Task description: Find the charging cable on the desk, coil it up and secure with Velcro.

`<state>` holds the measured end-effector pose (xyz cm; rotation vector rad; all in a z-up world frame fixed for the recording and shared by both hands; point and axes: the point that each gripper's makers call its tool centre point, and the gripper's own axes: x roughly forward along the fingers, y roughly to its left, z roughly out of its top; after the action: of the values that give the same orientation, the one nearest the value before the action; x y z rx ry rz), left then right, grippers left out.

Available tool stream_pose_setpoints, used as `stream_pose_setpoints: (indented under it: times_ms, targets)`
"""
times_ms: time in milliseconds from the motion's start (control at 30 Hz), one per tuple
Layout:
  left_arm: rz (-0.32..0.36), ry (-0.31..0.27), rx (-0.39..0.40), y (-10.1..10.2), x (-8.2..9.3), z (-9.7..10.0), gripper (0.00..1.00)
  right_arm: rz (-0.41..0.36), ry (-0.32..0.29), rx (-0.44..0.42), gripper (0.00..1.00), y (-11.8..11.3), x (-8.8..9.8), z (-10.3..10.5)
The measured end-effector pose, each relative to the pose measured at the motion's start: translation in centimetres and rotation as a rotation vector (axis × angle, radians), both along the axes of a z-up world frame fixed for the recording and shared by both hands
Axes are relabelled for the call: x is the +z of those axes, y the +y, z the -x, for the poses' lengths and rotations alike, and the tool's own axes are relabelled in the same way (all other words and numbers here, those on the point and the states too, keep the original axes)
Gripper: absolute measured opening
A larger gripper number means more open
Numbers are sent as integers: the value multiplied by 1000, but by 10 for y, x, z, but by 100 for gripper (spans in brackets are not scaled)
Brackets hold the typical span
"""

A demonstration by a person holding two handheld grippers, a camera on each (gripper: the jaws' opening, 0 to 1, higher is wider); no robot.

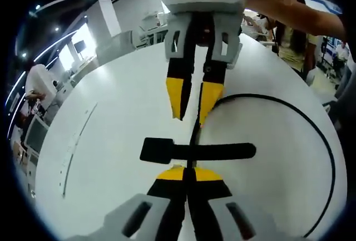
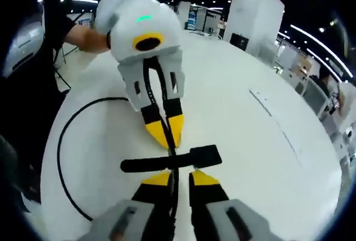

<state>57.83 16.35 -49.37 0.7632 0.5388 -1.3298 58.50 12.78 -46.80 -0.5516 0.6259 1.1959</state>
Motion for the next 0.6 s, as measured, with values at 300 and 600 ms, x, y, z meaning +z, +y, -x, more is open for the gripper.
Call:
stream_pose_setpoints:
  times_ms: [300,600]
  targets:
    - [3,5,-1,0,0,0,3,-337,289,-253,13,0,14,-21]
    - [3,9,-7,0,0,0,3,-418,426,-353,16,1,7,-28]
